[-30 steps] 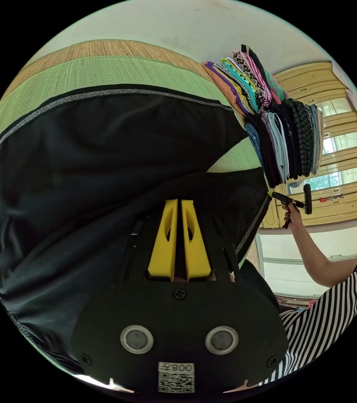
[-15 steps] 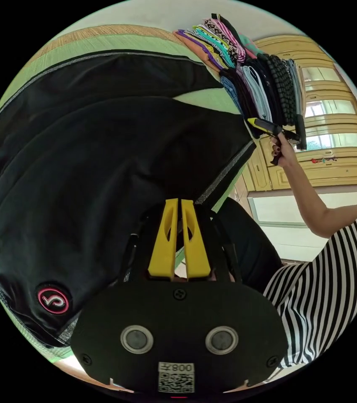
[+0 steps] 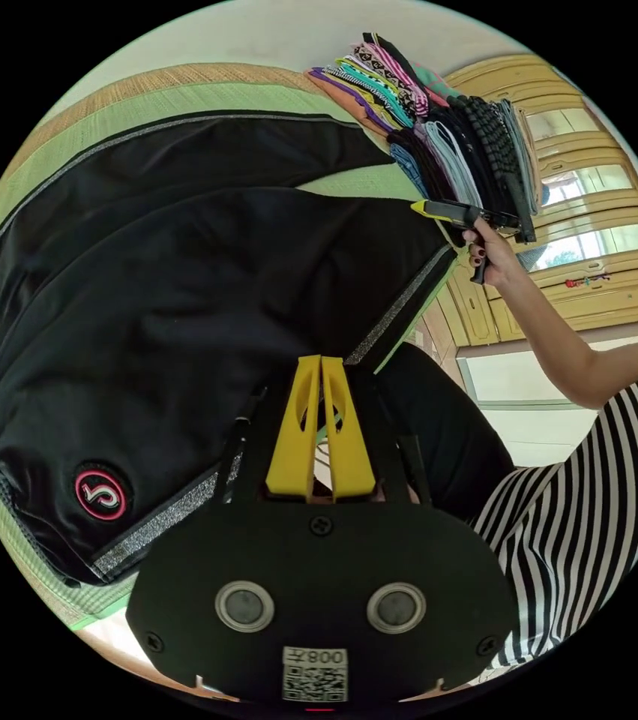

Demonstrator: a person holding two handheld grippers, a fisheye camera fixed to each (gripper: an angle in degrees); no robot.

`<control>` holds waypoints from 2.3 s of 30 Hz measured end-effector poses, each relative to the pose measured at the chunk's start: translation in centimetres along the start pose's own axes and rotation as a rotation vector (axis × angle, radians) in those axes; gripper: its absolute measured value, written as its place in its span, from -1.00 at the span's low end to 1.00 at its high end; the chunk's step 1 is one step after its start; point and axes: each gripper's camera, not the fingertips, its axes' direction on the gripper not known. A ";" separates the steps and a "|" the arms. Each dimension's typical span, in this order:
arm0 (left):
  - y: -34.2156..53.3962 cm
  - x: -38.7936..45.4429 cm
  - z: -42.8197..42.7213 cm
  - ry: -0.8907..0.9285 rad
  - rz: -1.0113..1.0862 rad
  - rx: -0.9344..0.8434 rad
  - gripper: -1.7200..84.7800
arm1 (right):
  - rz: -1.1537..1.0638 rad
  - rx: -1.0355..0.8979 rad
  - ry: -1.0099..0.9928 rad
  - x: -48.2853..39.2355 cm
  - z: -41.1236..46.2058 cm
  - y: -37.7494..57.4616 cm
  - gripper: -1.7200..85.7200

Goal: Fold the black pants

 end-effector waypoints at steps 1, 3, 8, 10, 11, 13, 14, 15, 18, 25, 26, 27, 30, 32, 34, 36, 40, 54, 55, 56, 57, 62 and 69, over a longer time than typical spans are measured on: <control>0.5 0.0 -0.5 -0.046 -0.005 0.004 -0.96 | -0.067 -0.022 -0.002 -2.2 0.7 -0.1 -0.96; 1.2 0.0 -1.0 -0.122 -0.010 -0.001 -0.96 | -0.158 -0.064 0.012 -5.2 2.1 -0.3 -0.96; 2.8 -0.9 -0.8 -0.275 0.011 -0.030 -0.96 | -0.360 -0.163 0.178 -11.4 6.6 -0.3 -0.96; 2.9 -1.2 -0.9 -0.267 0.009 -0.020 -0.96 | -0.380 -0.155 0.216 -12.2 6.6 -0.3 -0.96; 2.9 -1.3 -1.0 -0.263 0.009 -0.013 -0.96 | -0.380 -0.160 0.228 -12.5 6.7 -0.4 -0.96; 3.0 -1.6 -1.2 -0.253 0.010 0.011 -0.96 | -0.373 -0.164 0.233 -12.7 6.7 -0.7 -0.96; 3.1 -1.9 -1.3 -0.240 0.004 0.029 -0.96 | -0.380 -0.166 0.233 -12.8 6.7 -0.8 -0.96; 3.1 -2.1 -1.4 -0.230 -0.003 0.037 -0.96 | -0.382 -0.168 0.235 -12.9 6.7 -0.9 -0.96; 3.1 -3.5 -2.0 -0.139 -0.065 0.054 -0.96 | -0.370 -0.185 0.226 -12.9 6.6 -1.5 -0.96; 3.7 -8.0 -7.1 0.010 -0.169 0.259 -0.96 | -0.278 -0.163 0.118 -12.0 3.8 -3.5 -0.96; 3.8 -9.2 -8.3 0.002 -0.190 0.298 -0.96 | -0.270 -0.134 0.104 -12.0 3.1 -4.0 -0.95; 3.7 -9.8 -8.8 -0.004 -0.202 0.314 -0.96 | -0.267 -0.117 0.093 -12.1 2.8 -4.3 -0.95; 3.4 -13.2 -11.0 -0.022 -0.258 0.372 -0.95 | -0.295 -0.051 0.039 -12.9 1.8 -6.4 -0.94; 2.9 -15.7 -12.3 -0.015 -0.300 0.409 -0.93 | -0.332 -0.038 0.030 -14.1 2.4 -8.6 -0.92; 2.2 -17.3 -12.8 -0.033 -0.324 0.421 -0.92 | -0.362 -0.042 0.032 -15.1 3.2 -10.3 -0.89; 1.2 -18.8 -13.3 -0.055 -0.348 0.435 -0.91 | -0.402 -0.051 0.028 -16.2 4.3 -12.1 -0.87; -2.4 -22.0 -13.5 -0.078 -0.386 0.434 -0.89 | -0.469 -0.121 0.041 -18.6 7.8 -15.8 -0.85; -13.3 -21.5 -9.9 -0.086 -0.275 0.419 -0.90 | -0.269 0.016 0.008 -11.7 6.2 -15.3 -0.88; -15.3 -20.5 -9.3 -0.058 -0.214 0.416 -0.88 | -0.202 0.069 0.054 -9.0 4.5 -14.8 -0.86; -17.5 -19.3 -8.5 -0.029 -0.149 0.407 -0.86 | -0.129 0.111 0.103 -6.0 2.8 -14.3 -0.84; -18.7 -18.7 -8.0 -0.016 -0.117 0.400 -0.85 | -0.089 0.131 0.128 -4.5 2.0 -14.0 -0.83; -31.5 -12.5 -1.7 0.132 0.128 0.329 -0.79 | 0.194 0.217 0.264 7.0 -3.0 -11.4 -0.78; -46.2 -3.6 7.0 0.166 0.308 0.213 -0.77 | 0.237 0.172 0.384 12.2 -2.5 -10.5 -0.77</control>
